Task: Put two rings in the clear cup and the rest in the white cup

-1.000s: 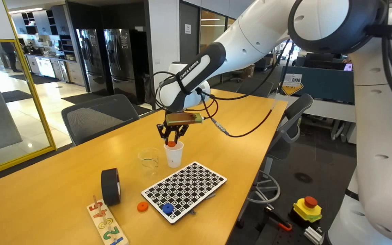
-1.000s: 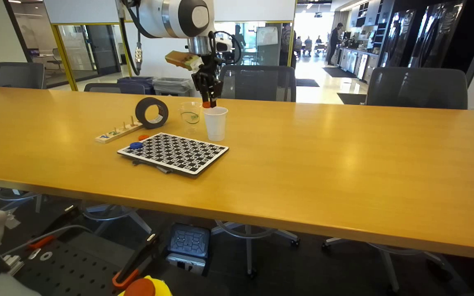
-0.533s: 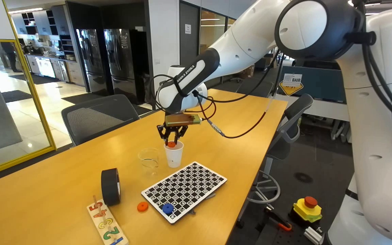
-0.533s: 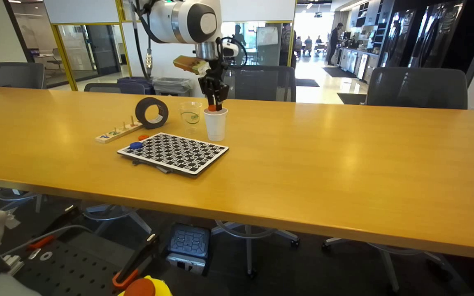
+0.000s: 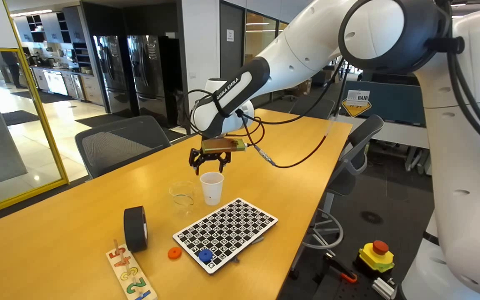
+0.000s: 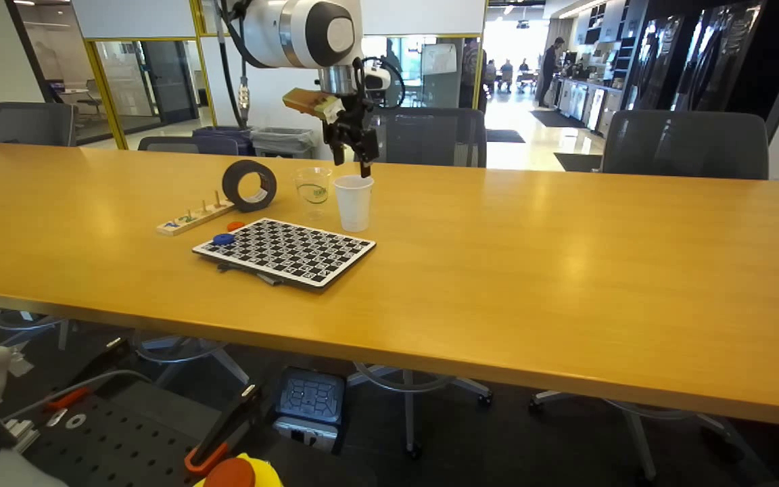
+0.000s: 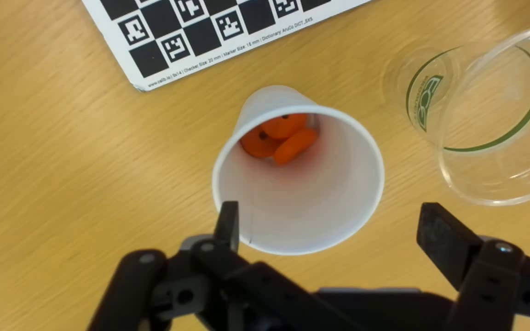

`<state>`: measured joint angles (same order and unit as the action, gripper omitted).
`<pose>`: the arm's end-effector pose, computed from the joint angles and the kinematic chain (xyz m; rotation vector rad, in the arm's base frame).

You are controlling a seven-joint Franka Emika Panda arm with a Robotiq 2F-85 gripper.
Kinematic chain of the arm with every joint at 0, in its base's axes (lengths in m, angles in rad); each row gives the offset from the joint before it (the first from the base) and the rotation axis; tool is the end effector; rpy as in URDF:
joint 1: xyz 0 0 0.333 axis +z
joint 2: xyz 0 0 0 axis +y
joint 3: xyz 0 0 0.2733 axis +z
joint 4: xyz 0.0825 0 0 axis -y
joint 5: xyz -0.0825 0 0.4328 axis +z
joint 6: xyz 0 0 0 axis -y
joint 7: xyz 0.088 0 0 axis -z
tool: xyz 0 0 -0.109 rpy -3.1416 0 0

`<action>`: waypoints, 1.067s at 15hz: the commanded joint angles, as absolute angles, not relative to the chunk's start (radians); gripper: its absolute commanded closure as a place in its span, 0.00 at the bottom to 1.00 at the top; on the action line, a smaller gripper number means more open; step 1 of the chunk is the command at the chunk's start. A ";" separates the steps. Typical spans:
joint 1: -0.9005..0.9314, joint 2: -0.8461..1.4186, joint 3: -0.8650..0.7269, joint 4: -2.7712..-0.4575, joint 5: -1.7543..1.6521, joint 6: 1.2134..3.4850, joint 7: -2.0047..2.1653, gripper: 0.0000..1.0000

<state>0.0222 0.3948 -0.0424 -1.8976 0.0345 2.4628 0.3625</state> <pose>0.6658 -0.0128 0.2373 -3.0313 0.6193 -0.2590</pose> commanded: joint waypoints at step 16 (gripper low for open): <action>0.214 0.121 0.140 -2.402 -0.034 2.561 0.395 0.00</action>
